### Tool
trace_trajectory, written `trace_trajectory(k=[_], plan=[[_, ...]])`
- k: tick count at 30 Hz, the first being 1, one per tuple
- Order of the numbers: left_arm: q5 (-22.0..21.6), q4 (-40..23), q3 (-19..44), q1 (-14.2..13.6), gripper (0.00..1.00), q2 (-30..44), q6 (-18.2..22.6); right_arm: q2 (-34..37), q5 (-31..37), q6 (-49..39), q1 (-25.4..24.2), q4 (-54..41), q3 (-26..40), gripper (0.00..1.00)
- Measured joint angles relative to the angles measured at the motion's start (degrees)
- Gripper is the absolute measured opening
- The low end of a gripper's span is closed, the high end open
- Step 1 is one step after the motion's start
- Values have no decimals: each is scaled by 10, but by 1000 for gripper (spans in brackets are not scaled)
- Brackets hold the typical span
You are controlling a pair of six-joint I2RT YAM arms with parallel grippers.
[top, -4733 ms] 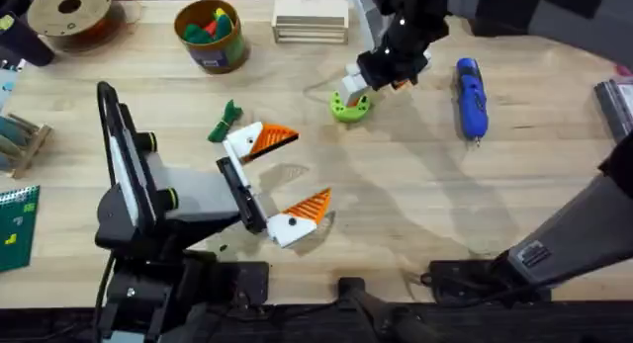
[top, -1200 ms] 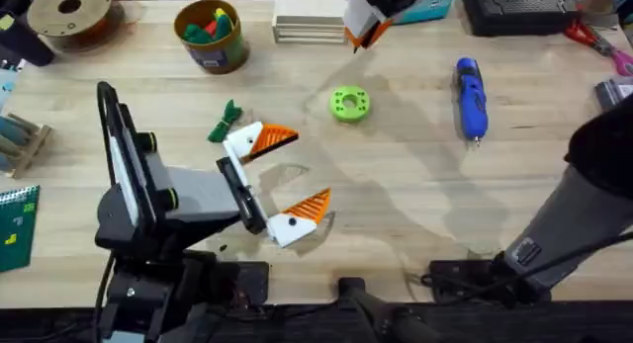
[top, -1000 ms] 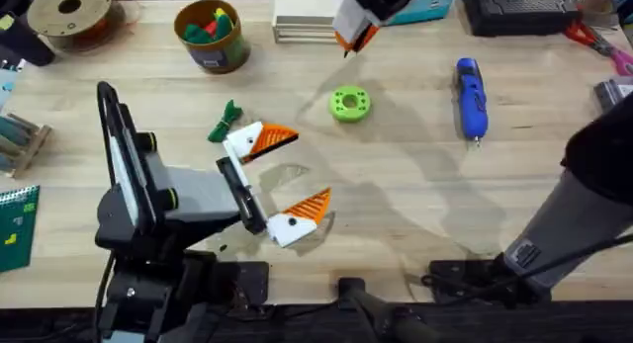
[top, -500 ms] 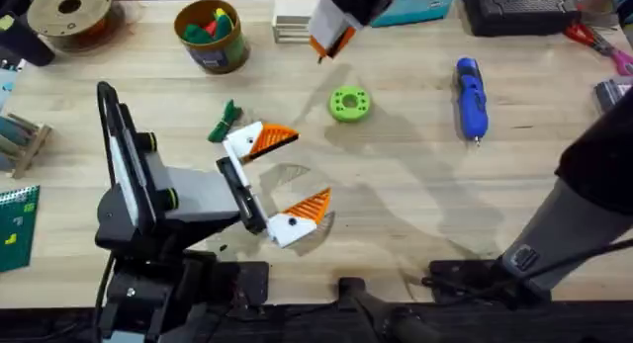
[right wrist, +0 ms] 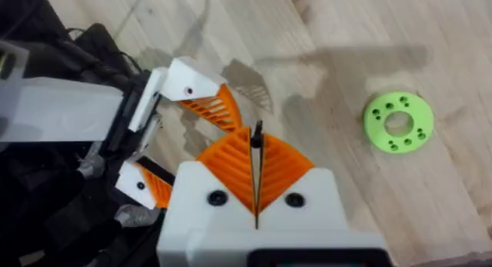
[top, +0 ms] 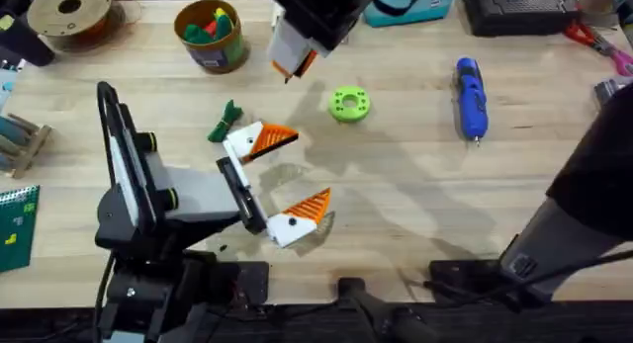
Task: Pick up the gripper from the table and insert it into the empty holder that is missing its gripper. Then pick up a screw, insert it into the mounting hole, and use the screwdriver to tighten it. Finally, clean up the table by picking up the vegetable and placing it into the bucket.
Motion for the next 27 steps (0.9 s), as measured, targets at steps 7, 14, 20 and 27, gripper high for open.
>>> trace_trajectory(k=[7,14,20,27], plan=[[0,0,0,0,994,0,0,0,3,16,57,6,22,4],[0,0,0,0,996,0,0,0,16,31,91,6,24,4],[0,0,0,0,996,0,0,0,22,38,108,5,24,4],[0,0,0,0,996,0,0,7,24,39,122,-1,25,4]])
